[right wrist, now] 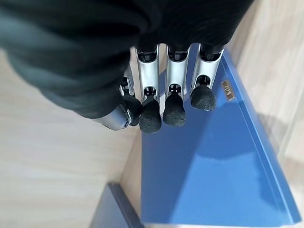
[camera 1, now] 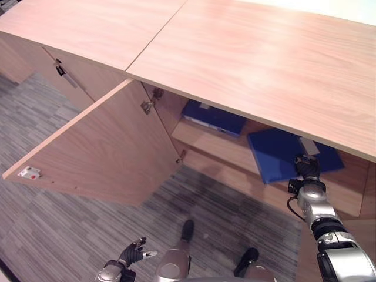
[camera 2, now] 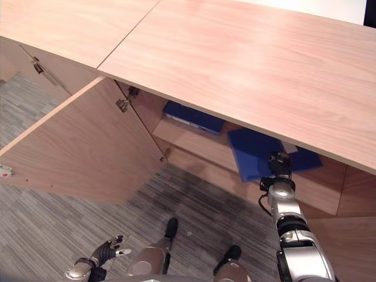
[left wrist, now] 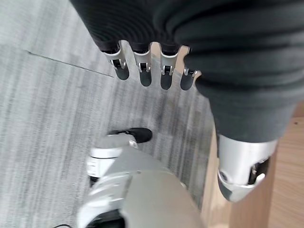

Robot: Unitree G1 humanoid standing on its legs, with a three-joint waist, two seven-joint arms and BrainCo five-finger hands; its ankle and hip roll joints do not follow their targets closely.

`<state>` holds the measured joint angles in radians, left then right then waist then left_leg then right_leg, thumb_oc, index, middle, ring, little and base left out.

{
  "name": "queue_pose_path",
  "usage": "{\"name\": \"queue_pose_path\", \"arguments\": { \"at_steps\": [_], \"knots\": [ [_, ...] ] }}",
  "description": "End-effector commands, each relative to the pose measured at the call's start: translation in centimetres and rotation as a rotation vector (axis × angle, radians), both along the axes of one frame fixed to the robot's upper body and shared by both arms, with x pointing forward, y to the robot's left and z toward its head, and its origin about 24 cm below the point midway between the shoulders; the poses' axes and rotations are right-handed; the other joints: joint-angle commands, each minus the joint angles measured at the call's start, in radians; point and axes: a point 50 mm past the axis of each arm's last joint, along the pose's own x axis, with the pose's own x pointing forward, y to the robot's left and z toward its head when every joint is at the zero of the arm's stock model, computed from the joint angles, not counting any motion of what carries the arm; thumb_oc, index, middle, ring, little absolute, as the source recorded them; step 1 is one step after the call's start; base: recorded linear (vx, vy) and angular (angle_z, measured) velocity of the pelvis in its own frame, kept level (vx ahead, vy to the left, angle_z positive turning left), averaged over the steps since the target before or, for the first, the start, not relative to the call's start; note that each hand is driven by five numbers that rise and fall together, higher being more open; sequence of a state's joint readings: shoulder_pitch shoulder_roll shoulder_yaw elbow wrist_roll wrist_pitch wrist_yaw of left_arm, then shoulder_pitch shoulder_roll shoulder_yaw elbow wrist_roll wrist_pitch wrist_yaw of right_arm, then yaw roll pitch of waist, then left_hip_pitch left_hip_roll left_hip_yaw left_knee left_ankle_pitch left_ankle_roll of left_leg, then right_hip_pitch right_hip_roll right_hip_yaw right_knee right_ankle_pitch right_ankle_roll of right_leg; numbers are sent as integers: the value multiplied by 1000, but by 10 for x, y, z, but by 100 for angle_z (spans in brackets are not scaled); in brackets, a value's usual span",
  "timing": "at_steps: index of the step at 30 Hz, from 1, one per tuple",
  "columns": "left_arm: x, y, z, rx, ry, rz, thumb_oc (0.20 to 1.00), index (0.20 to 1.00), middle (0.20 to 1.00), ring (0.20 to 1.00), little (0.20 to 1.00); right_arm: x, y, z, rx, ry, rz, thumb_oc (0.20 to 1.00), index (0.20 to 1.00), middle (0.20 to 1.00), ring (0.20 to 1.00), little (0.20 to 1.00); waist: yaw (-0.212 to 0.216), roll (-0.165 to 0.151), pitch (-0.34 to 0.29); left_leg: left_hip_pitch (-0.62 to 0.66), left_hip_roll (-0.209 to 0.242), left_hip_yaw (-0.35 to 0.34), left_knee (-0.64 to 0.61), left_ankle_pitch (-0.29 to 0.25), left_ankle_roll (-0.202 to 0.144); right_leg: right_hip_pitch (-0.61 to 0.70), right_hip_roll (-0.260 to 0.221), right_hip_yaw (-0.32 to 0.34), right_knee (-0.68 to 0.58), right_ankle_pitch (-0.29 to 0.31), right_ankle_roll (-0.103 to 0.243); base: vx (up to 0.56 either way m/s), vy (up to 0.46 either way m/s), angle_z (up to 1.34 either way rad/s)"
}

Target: Put the empty folder in the office cabinet

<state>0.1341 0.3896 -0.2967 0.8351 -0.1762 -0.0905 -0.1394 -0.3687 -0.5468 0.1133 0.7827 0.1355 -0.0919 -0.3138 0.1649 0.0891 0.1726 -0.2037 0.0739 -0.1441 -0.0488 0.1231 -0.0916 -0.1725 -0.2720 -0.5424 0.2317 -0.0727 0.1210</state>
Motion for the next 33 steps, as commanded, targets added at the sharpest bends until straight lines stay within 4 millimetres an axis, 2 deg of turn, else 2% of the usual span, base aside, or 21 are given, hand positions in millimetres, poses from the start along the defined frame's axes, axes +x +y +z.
{"name": "queue_pose_path", "arguments": {
  "at_steps": [1, 5, 9, 20, 23, 29, 33],
  "knots": [
    [-2, 8, 0, 36, -7, -3, 1000, 1000, 1000, 1000, 1000, 3, -12, 33, -295, -29, 109, 200, 200, 200, 200, 200, 14, -7, -11, 22, 39, 9, -14, -83, -25, 9, -18, 65, 48, -25, 69, 0, 0, 0],
    [-2, 6, -1, 33, -6, -25, 1000, 1000, 1000, 1000, 1000, 1, -18, 39, -492, 46, 183, 200, 200, 200, 200, 200, 12, -15, -11, 21, 41, 6, -14, -85, -26, 7, -17, 64, 52, -25, 69, 14, -17, 0],
    [-3, 5, -2, 38, 4, -47, 1000, 1000, 1000, 1000, 1000, 4, -17, 39, -580, 100, 241, 200, 200, 200, 200, 200, 12, -19, -9, 18, 42, 4, -12, -86, -26, 1, -15, 65, 52, -25, 69, 0, 0, 0],
    [-4, 1, -4, 33, 12, -50, 1000, 1000, 1000, 1000, 1000, 24, 17, 38, -532, 67, 348, 200, 200, 200, 200, 200, 26, -18, -4, 14, 42, 0, -12, -86, -27, -8, -15, 68, 69, -40, 67, -1, -1, 0],
    [-4, -2, -5, 30, 11, -61, 1000, 1000, 1000, 1000, 1000, 36, 31, 43, -511, 34, 375, 200, 200, 200, 200, 200, 41, -11, 1, 4, 36, -11, -11, -81, -27, -14, -16, 61, 75, -42, 64, -9, -13, 7],
    [-5, -5, -5, 30, 13, -89, 1000, 1000, 1000, 1000, 1000, 49, 34, 52, -456, 11, 340, 200, 200, 200, 200, 200, 67, 1, 11, -13, 28, -28, -9, -74, -26, -23, -22, 51, 84, -45, 62, -20, -6, 4],
    [-6, -9, -5, 24, 17, -129, 1000, 1000, 1000, 1000, 1000, 64, 33, 72, -441, -31, 301, 200, 200, 200, 200, 200, 95, 20, 30, -35, 18, -44, -4, -63, -28, -32, -31, 36, 95, -46, 60, -46, -8, 12]
  ]
}}
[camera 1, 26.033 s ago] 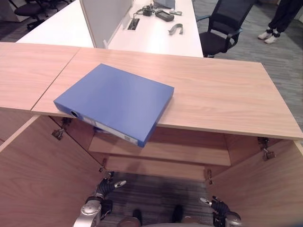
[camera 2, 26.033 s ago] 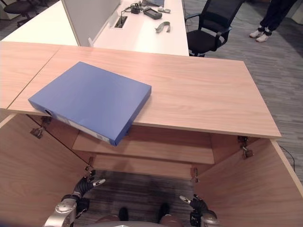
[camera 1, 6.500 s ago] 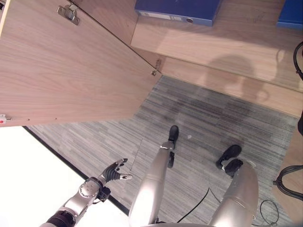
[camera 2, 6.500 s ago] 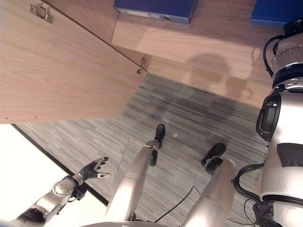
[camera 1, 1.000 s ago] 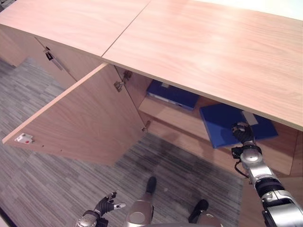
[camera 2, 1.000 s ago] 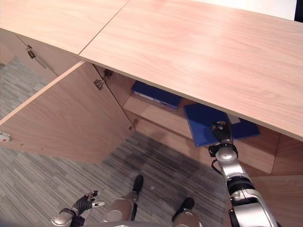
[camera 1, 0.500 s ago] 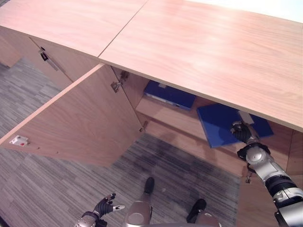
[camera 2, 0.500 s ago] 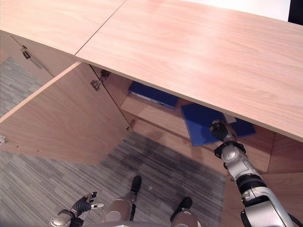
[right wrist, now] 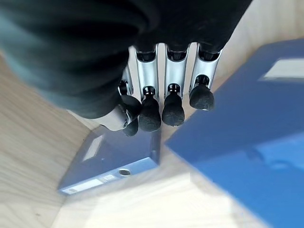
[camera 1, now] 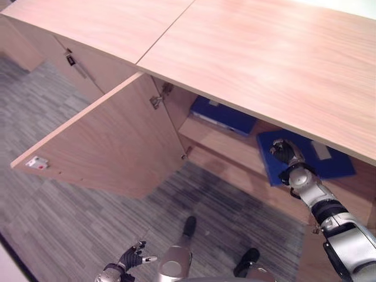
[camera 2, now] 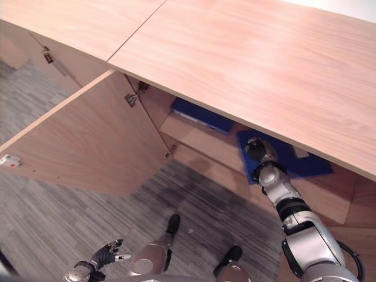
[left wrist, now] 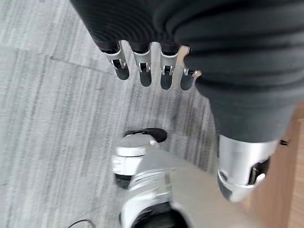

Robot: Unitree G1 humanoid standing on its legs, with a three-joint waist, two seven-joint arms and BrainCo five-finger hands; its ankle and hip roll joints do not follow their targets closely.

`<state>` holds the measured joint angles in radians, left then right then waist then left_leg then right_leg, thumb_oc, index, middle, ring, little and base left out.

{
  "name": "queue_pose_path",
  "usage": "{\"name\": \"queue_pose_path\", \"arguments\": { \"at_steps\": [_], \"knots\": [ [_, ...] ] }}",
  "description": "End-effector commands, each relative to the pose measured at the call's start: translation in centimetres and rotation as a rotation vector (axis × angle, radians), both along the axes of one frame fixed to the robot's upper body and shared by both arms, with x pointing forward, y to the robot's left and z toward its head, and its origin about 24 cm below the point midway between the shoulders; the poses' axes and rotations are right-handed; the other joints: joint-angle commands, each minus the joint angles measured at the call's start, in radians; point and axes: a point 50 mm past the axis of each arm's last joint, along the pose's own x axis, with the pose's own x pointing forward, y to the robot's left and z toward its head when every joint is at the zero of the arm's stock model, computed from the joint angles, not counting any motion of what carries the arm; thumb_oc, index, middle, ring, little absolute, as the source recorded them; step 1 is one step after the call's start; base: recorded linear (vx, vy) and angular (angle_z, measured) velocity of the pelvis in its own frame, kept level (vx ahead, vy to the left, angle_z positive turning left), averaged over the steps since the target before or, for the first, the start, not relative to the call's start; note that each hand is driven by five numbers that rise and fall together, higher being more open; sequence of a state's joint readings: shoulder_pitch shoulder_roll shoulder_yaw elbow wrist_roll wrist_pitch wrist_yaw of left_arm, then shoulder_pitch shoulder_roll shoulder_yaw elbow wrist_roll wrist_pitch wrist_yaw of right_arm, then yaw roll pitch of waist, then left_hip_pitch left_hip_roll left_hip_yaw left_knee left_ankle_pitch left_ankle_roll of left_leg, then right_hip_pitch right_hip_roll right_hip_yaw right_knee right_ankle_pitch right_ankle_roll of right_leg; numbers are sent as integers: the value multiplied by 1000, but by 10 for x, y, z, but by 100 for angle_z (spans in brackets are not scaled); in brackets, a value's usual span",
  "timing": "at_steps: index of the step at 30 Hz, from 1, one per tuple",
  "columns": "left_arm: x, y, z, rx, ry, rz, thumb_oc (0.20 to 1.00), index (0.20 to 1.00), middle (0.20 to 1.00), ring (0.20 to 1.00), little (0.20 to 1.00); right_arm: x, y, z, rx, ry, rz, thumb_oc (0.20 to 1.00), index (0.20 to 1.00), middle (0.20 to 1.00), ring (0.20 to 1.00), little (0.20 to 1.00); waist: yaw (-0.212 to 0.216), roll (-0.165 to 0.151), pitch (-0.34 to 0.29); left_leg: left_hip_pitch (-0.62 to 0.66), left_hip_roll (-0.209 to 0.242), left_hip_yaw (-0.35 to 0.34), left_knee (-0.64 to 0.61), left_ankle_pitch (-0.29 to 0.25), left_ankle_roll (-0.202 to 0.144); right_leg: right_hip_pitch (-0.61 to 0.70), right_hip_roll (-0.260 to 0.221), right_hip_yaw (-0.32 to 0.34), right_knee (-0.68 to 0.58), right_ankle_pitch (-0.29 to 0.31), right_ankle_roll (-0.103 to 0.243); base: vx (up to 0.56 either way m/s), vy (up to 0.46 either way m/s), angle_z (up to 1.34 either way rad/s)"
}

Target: Put the empty folder in the office cabinet

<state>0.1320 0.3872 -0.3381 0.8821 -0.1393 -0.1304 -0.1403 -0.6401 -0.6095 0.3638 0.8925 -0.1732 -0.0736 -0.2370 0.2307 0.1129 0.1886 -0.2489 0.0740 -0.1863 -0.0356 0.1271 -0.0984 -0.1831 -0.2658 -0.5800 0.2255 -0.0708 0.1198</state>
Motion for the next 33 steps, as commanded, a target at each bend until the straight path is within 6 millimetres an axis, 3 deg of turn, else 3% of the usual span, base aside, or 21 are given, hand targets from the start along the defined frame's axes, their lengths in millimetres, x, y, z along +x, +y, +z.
{"name": "queue_pose_path", "arguments": {
  "at_steps": [1, 7, 16, 24, 33],
  "knots": [
    [1, -6, 0, 3, -4, -70, 1000, 1000, 1000, 1000, 1000, 12, 3, 26, 20, -94, 19, 200, 200, 200, 200, 200, 33, 0, 18, 6, 16, -4, -17, -65, -21, -23, -39, 71, 103, -48, 61, -56, 10, 22],
    [0, -9, -1, 1, -1, -86, 1000, 1000, 1000, 1000, 1000, 26, 15, 47, 39, -148, 38, 200, 200, 200, 200, 200, 58, 22, 37, -15, 7, -18, -16, -55, -20, -41, -48, 66, 114, -47, 61, -30, 5, 6],
    [2, -9, -1, 7, -5, -93, 1000, 1000, 1000, 1000, 1000, 39, 32, 61, 68, -175, 60, 200, 200, 200, 200, 200, 83, 55, 66, -42, -3, -36, -15, -42, -18, -76, -61, 54, 137, -48, 60, -22, 12, 6],
    [6, -13, 1, -7, -24, -96, 1000, 1000, 1000, 1000, 1000, 43, 45, 57, 103, -160, 65, 200, 200, 200, 200, 200, 100, 78, 81, -62, -13, -49, -16, -34, -15, -93, -67, 46, 150, -54, 58, -3, 2, 1],
    [9, -13, 4, -14, -38, -102, 1000, 1000, 1000, 1000, 1000, 44, 32, 53, 128, -124, -6, 200, 200, 200, 200, 200, 109, 101, 112, -86, -19, -56, -8, -29, -13, -127, -76, 48, 170, -57, 56, -20, 5, 2]
  ]
}}
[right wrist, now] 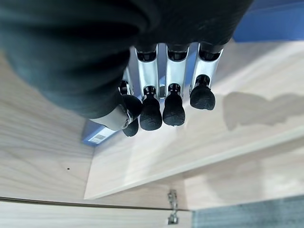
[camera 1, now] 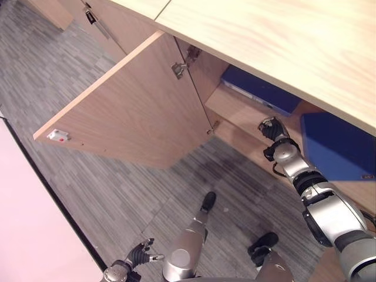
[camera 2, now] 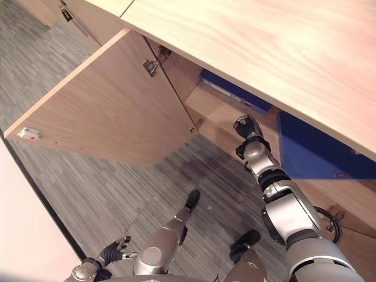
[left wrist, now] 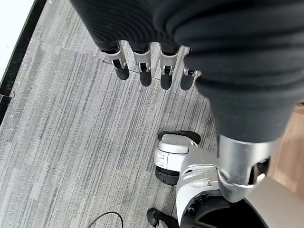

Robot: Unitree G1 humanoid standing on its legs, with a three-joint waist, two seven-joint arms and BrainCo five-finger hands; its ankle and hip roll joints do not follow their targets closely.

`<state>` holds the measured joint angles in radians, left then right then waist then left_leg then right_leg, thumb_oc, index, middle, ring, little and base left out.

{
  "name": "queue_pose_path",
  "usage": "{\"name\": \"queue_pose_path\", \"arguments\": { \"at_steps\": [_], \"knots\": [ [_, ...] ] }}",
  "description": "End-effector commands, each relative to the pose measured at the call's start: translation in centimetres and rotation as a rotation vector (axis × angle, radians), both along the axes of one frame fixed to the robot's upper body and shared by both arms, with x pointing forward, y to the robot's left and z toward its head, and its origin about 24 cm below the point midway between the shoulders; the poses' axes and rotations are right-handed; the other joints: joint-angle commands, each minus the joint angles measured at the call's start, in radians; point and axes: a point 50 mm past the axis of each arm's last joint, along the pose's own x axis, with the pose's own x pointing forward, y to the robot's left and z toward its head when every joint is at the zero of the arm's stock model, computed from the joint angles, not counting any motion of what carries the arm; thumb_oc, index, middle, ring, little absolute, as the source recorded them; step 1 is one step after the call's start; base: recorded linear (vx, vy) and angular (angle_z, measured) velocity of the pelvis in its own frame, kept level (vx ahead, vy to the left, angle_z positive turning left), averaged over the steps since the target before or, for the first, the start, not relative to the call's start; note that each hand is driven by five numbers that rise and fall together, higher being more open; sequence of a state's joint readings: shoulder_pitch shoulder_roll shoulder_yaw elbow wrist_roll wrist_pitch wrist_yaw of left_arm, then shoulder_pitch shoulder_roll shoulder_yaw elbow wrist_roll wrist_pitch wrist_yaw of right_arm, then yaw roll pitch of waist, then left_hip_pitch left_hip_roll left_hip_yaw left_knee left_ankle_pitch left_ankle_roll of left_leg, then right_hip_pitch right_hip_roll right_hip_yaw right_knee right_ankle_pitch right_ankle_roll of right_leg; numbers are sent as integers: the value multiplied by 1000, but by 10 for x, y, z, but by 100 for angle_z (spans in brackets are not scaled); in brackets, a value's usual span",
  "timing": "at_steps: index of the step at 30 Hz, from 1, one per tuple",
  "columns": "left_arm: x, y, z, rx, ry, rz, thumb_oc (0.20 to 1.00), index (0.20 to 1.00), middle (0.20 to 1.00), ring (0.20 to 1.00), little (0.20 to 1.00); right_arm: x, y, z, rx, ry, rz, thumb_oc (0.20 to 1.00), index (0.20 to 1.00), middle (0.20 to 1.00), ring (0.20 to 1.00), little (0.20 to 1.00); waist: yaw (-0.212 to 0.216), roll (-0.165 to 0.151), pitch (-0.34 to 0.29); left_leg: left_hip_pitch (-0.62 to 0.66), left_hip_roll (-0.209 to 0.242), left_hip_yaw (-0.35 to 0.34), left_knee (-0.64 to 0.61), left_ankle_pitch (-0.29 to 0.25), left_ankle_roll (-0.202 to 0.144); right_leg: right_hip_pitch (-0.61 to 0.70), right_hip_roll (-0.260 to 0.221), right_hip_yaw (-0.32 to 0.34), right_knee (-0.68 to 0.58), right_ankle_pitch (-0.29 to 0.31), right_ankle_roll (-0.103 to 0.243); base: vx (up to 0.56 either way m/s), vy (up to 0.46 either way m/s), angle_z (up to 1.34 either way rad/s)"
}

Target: Put the empty folder in the office cabinet

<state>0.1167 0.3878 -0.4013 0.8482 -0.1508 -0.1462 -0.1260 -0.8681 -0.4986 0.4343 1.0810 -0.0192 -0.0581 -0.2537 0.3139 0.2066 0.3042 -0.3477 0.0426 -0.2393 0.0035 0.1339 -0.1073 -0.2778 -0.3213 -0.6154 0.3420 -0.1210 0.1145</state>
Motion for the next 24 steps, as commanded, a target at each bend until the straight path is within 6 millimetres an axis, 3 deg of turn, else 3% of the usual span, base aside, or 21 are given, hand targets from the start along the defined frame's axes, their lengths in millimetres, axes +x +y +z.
{"name": "queue_pose_path", "arguments": {
  "at_steps": [1, 4, 5, 7, 8, 9, 12, 13, 14, 15, 16, 22, 24],
  "knots": [
    [-1, -1, 1, 4, 4, -44, 1000, 1000, 1000, 1000, 1000, 8, -7, 28, -35, -77, -12, 200, 200, 200, 200, 200, 26, 10, 1, 10, 11, -4, -47, -34, -4, -35, -21, 83, 54, -6, 61, 0, 0, 0],
    [1, 0, 2, 5, 0, -45, 1000, 1000, 1000, 1000, 1000, 7, -16, 29, -49, -68, -41, 200, 200, 200, 200, 200, 26, 18, 10, 3, 9, -5, -47, -32, -4, -45, -24, 83, 60, -6, 61, 20, -15, 4],
    [1, 0, 2, 4, -1, -44, 1000, 1000, 1000, 1000, 1000, 6, -21, 29, -56, -63, -55, 200, 200, 200, 200, 200, 22, 15, 9, 16, 12, -6, -56, -53, -8, -43, -23, 96, 72, -42, 72, 84, -61, 3],
    [1, 1, 2, 3, -3, -46, 1000, 1000, 1000, 1000, 1000, 4, -29, 30, -60, -55, -82, 200, 200, 200, 200, 200, 23, 20, 16, 11, 11, -6, -55, -51, -8, -50, -27, 97, 81, -44, 72, -17, -3, 11],
    [3, 0, 3, 1, -6, -46, 1000, 1000, 1000, 1000, 1000, 3, -35, 32, -54, -59, -104, 200, 200, 200, 200, 200, 27, 31, 28, -5, 6, -6, -46, -29, -4, -64, -32, 88, 77, -11, 61, -9, 0, 11],
    [2, 0, 3, 0, -5, -45, 1000, 1000, 1000, 1000, 1000, 3, -35, 32, -56, -59, -103, 200, 200, 200, 200, 200, 23, 25, 22, 8, 9, -5, -56, -50, -8, -58, -29, 100, 84, -44, 73, -13, 1, 4],
    [5, 1, 4, 1, -10, -44, 1000, 1000, 1000, 1000, 1000, 2, -46, 39, -70, -67, -137, 200, 200, 200, 200, 200, 24, 36, 33, -3, 9, -5, -54, -48, -8, -76, -34, 101, 92, -44, 74, -16, 5, 6],
    [5, 1, 4, 2, -12, -46, 1000, 1000, 1000, 1000, 1000, 2, -46, 39, -69, -69, -138, 200, 200, 200, 200, 200, 29, 43, 40, -16, 6, -5, -45, -27, -5, -84, -37, 89, 87, -11, 62, 0, 0, 0],
    [6, 1, 4, 0, -13, -46, 1000, 1000, 1000, 1000, 1000, 2, -49, 42, -75, -72, -148, 200, 200, 200, 200, 200, 24, 40, 38, -5, 8, -4, -53, -48, -9, -83, -38, 104, 101, -48, 74, -21, 27, -5],
    [10, 21, 16, 107, -77, -119, 1000, 1000, 1000, 1000, 1000, -3, -64, 50, -125, -96, -161, 200, 200, 200, 200, 200, 29, 52, 46, -7, 7, -1, -54, -45, -10, -91, -43, 107, 110, -50, 75, 67, 18, 10],
    [9, 3, 8, -6, -17, -135, 1000, 1000, 1000, 1000, 1000, 2, -54, 56, -119, -123, -137, 200, 200, 200, 200, 200, 9, 57, 57, -10, 5, 5, -57, -45, -10, -105, -42, 116, 114, -51, 76, -31, 72, 11],
    [15, 0, 13, -30, -54, -122, 1000, 1000, 1000, 1000, 1000, 4, -57, 69, -140, -154, -149, 200, 200, 200, 200, 200, 4, 59, 60, -19, 6, 11, -57, -45, -8, -120, -45, 124, 120, -52, 77, 3, 9, -7],
    [16, -1, 17, -50, -71, -117, 1000, 1000, 1000, 1000, 1000, 2, -67, 76, -146, -164, -188, 200, 200, 200, 200, 200, 4, 67, 66, -20, 2, 11, -56, -44, -8, -125, -48, 128, 126, -53, 77, 0, 0, 0]
  ]
}}
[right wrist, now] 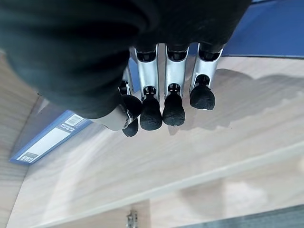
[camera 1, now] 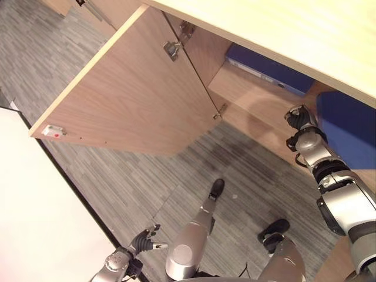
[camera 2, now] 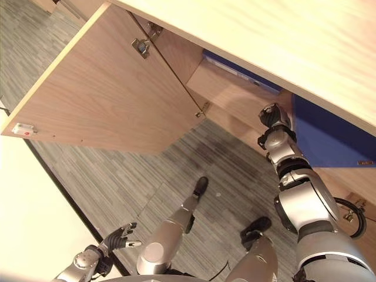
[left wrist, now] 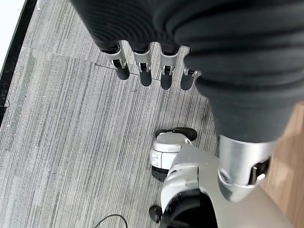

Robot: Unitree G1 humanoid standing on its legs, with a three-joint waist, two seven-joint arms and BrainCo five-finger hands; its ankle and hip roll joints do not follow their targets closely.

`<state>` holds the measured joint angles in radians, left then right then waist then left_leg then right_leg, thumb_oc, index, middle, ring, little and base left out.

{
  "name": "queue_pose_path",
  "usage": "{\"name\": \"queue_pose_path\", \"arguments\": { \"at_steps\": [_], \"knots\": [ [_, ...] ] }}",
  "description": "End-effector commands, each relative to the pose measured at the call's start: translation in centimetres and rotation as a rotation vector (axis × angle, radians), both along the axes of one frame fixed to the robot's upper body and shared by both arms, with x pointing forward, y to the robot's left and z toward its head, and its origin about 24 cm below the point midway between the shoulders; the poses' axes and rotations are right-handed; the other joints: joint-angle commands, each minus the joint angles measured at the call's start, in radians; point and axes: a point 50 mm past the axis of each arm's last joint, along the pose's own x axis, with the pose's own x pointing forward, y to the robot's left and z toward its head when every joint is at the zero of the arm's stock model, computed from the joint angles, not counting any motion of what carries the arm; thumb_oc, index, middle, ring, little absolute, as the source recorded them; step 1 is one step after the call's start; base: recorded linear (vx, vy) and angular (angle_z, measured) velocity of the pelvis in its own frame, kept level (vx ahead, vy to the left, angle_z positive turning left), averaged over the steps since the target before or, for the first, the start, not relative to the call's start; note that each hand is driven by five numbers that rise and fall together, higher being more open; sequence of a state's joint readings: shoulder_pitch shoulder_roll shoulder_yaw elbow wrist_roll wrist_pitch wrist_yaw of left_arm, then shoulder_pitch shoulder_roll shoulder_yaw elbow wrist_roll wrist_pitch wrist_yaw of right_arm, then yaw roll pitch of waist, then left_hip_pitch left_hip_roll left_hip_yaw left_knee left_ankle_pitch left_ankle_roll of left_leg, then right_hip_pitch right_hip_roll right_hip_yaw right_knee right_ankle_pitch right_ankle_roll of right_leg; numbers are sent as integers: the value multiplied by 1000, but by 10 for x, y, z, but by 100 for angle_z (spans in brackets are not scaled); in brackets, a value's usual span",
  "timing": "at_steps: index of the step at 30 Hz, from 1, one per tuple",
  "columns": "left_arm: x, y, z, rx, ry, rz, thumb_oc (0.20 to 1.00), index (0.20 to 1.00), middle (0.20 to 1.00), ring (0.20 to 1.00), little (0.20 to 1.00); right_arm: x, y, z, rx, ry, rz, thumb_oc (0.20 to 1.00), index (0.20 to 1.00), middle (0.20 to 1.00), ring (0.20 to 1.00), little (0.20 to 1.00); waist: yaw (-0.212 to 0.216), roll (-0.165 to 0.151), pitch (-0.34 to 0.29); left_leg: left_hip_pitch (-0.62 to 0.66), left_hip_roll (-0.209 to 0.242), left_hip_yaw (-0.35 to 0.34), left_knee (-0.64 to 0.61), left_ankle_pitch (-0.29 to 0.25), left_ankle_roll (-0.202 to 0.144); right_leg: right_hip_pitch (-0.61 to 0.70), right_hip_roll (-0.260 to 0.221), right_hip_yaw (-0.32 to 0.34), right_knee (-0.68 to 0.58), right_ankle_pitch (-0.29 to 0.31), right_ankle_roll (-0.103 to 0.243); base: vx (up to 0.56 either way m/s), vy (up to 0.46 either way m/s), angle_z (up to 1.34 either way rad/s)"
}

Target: Put the empty folder in the office cabinet

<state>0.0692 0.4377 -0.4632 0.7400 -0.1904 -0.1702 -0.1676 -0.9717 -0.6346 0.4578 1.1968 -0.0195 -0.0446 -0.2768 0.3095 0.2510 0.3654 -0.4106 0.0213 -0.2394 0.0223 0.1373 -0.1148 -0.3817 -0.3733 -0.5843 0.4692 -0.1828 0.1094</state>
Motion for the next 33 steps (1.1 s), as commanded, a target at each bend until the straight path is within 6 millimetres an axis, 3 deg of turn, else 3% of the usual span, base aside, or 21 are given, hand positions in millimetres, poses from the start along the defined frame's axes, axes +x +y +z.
{"name": "queue_pose_path", "arguments": {
  "at_steps": [1, 10, 18, 33],
  "knots": [
    [-15, 9, -2, 9, 44, -13, 1000, 1000, 1000, 1000, 1000, 2, -14, 39, -53, -118, -18, 200, 200, 200, 200, 200, 9, 26, 7, 42, 22, 11, -74, -47, 0, -22, 3, 96, 1, 9, 83, 0, 0, 0],
    [-13, 11, 7, -16, 18, -44, 1000, 1000, 1000, 1000, 1000, -5, -37, 61, -120, -138, -80, 200, 200, 200, 200, 200, 4, 47, 22, 33, 15, 12, -73, -46, 1, -47, -8, 105, 20, 10, 86, 0, 0, 0],
    [-12, 14, 14, -38, 7, -69, 1000, 1000, 1000, 1000, 1000, -28, -81, 95, -157, -182, -229, 200, 200, 200, 200, 200, -3, 75, 38, 22, 1, 12, -72, -41, 3, -75, -25, 116, 42, 8, 91, -7, 6, -1],
    [-8, 14, 22, -64, -17, -83, 1000, 1000, 1000, 1000, 1000, -51, -113, 125, -194, -217, -347, 200, 200, 200, 200, 200, -23, 101, 78, -13, -12, 18, -74, -28, 7, -129, -43, 130, 71, 3, 93, -3, 1, 1]
  ]
}}
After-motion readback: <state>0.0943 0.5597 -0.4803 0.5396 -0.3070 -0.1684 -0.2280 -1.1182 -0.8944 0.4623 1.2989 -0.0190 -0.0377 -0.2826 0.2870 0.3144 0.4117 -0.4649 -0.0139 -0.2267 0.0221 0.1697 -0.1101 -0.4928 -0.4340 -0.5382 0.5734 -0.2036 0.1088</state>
